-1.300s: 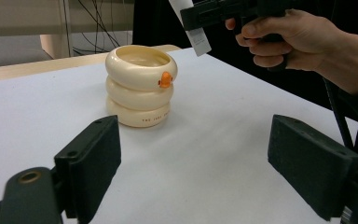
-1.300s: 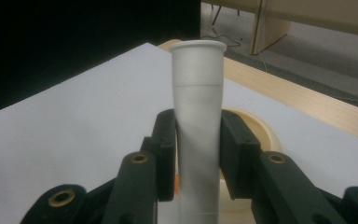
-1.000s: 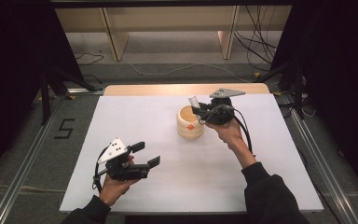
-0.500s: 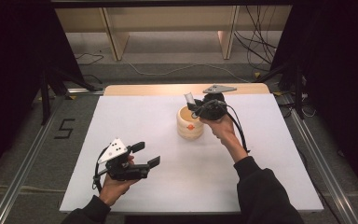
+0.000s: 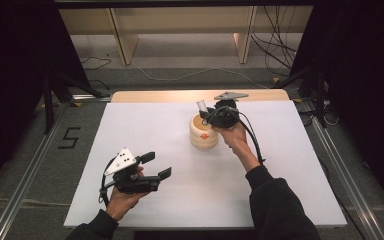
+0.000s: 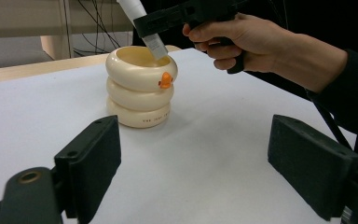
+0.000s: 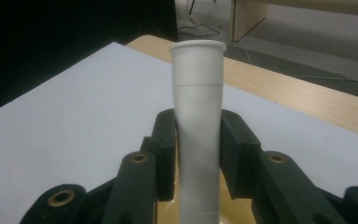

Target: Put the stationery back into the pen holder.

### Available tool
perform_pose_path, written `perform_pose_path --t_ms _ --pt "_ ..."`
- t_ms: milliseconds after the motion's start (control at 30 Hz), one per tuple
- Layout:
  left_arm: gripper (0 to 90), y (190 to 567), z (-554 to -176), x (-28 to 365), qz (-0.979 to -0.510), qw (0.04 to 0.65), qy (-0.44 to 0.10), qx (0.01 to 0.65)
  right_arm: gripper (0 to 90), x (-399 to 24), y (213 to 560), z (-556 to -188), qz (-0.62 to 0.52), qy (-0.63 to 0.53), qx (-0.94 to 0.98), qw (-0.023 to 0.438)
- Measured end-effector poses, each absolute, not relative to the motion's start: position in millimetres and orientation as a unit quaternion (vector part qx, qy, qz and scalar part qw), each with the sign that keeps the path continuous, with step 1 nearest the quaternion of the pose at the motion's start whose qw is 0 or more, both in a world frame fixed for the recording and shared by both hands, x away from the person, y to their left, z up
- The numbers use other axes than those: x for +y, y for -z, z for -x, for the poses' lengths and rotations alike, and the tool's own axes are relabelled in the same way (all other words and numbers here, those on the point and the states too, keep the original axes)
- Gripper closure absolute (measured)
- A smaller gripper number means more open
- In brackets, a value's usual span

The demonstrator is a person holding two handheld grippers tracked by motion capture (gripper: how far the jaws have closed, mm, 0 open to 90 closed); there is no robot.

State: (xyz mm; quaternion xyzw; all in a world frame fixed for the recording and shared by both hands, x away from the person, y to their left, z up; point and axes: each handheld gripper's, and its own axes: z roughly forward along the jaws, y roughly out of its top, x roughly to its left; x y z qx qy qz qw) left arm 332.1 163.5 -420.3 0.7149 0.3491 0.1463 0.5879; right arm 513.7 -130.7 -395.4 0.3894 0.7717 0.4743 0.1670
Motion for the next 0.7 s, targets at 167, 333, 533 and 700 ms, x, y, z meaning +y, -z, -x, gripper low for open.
perform_pose_path --t_ms 167,333,533,700 --pt "16.7 420.1 -332.4 164.8 -0.715 0.588 -0.147 0.35 69.7 -127.8 398.5 -513.3 -0.39 -0.467 0.776 0.165" --pt "16.7 420.1 -332.2 164.1 -0.714 0.588 -0.147 0.35 69.7 -125.3 402.1 -514.1 -0.394 -0.461 0.778 0.162" --pt "16.7 419.9 -331.9 164.2 -0.714 0.589 -0.147 0.349 69.6 -122.6 408.1 -515.4 -0.397 -0.447 0.785 0.16" --pt "16.7 419.7 -331.8 164.3 -0.715 0.587 -0.148 0.348 69.6 -121.7 410.3 -515.5 -0.4 -0.439 0.789 0.157"
